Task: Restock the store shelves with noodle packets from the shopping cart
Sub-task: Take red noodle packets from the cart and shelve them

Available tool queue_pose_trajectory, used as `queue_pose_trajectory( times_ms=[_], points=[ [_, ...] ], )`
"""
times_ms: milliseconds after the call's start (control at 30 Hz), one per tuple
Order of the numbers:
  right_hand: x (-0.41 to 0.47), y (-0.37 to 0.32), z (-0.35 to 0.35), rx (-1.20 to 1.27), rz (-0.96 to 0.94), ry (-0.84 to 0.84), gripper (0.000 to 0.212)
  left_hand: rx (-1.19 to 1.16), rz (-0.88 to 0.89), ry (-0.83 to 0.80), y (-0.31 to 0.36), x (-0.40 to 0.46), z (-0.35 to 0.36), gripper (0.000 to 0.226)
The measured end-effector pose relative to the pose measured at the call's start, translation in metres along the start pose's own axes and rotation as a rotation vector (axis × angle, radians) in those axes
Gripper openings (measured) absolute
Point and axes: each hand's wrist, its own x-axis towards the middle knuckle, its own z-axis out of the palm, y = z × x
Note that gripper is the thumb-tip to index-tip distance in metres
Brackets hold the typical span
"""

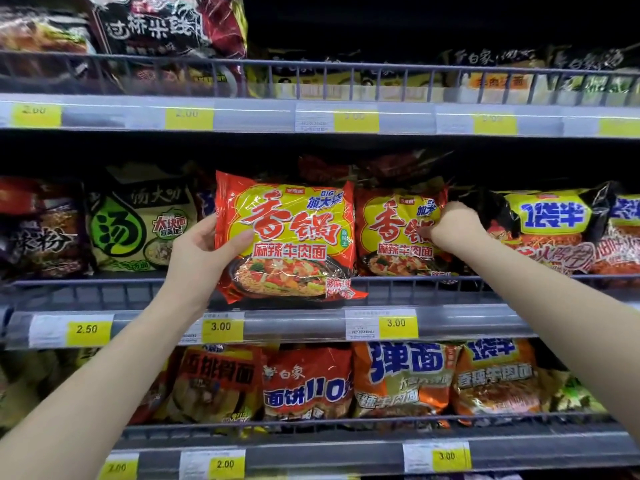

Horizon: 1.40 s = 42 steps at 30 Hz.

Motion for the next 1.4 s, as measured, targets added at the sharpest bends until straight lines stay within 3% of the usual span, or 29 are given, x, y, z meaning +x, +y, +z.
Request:
queue_pose_trajectory(
  times_ms=[133, 267, 333, 400, 500, 600, 667, 733, 900, 1100, 1200, 1267, 1400],
  points=[
    [-0.001, 0.002, 0.017, -0.360, -0.223, 0.268, 0.075, 0.007, 0.000, 0.002, -0.001, 0.000, 0.000, 0.028],
    [0.000, 0.004, 0.025, -0.566, -0.445, 0.378, 0.042, 0.024, -0.005, -0.004, 0.000, -0.001, 0.000, 0.027],
    [-0.004, 0.001, 0.024, -0.555, -0.468, 0.336, 0.050, 0.020, -0.005, -0.004, 0.001, -0.001, 0.001, 0.028],
    [-0.016, -0.007, 0.019, -0.376, -0.484, 0.266, 0.064, 0.012, -0.005, -0.007, 0.003, -0.001, 0.003, 0.028],
    [-0.036, -0.026, 0.009, 0.163, -0.455, 0.007, 0.058, 0.014, 0.000, -0.014, 0.006, 0.001, 0.010, 0.024],
    [-0.050, -0.045, 0.001, 0.685, -0.229, -0.397, 0.057, -0.018, 0.014, -0.017, 0.011, 0.002, 0.020, 0.024],
    [-0.053, -0.048, -0.007, 0.924, -0.073, -0.523, 0.053, -0.068, 0.013, -0.015, 0.015, 0.003, 0.027, 0.025],
    [-0.053, -0.046, -0.017, 1.011, -0.060, -0.552, 0.054, -0.102, -0.002, -0.011, 0.017, 0.005, 0.033, 0.025],
    [-0.055, -0.041, -0.031, 0.859, -0.126, -0.558, 0.030, -0.060, 0.004, -0.069, 0.020, 0.010, 0.045, 0.025],
    [-0.040, -0.024, -0.043, 0.934, -0.053, -0.356, 0.017, 0.270, 0.002, -0.283, 0.010, 0.007, 0.049, 0.051],
    [-0.030, -0.007, -0.048, 0.932, -0.091, -0.209, 0.016, 0.824, 0.211, -0.437, 0.006, -0.010, 0.040, 0.064],
    [-0.024, 0.004, -0.049, 0.866, -0.120, -0.124, 0.017, 1.059, 0.300, -0.569, 0.003, -0.019, 0.035, 0.062],
    [-0.021, 0.016, -0.043, 0.759, -0.139, -0.108, 0.024, 1.114, 0.294, -0.670, -0.006, -0.025, 0.027, 0.068]
  ],
)
